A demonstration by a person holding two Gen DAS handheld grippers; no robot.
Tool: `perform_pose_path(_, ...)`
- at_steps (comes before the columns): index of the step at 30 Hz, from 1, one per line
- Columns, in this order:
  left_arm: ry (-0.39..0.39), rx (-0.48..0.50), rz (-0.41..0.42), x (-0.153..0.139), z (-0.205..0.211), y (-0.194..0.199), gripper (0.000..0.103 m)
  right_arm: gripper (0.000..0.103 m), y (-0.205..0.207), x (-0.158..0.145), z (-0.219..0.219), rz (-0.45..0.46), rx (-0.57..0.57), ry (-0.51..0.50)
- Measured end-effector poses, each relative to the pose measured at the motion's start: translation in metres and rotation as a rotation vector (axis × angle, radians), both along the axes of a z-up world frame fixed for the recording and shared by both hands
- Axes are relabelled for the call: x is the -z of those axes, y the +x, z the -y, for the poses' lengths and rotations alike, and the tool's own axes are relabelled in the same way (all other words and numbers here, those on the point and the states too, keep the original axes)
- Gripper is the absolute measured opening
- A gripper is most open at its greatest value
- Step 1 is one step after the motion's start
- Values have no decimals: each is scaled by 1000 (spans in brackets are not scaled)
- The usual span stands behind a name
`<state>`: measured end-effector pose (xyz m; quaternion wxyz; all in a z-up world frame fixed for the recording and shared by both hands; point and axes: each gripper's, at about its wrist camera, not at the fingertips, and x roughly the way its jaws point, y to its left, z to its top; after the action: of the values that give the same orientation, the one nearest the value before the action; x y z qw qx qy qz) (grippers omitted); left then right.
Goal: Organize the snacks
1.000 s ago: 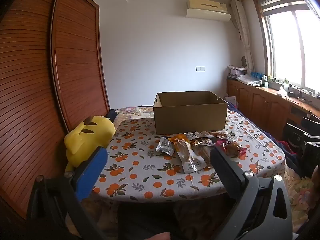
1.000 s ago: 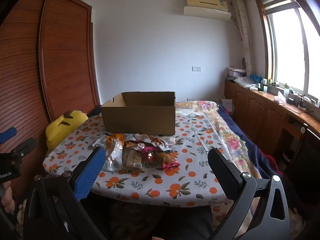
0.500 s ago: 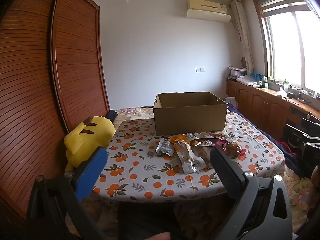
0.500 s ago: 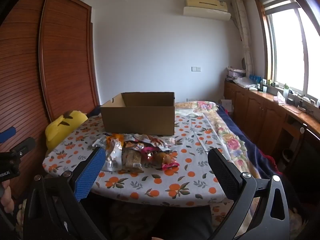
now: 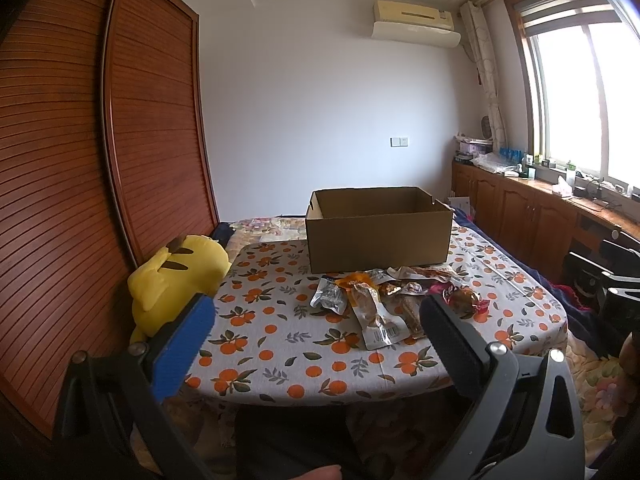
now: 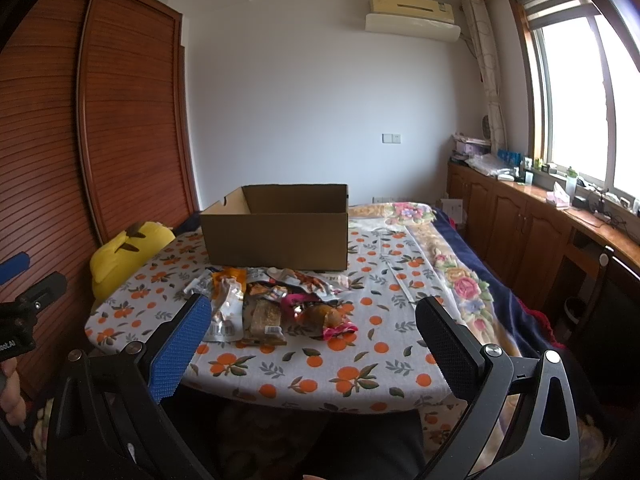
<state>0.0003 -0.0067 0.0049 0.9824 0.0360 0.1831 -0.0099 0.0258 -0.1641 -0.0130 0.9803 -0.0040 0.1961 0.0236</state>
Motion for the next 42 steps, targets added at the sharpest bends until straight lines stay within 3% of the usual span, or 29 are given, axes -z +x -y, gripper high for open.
perform_pose_path(42, -6, 8, 7, -8, -7, -7, 103, 103, -1, 1, 3, 1, -1, 0)
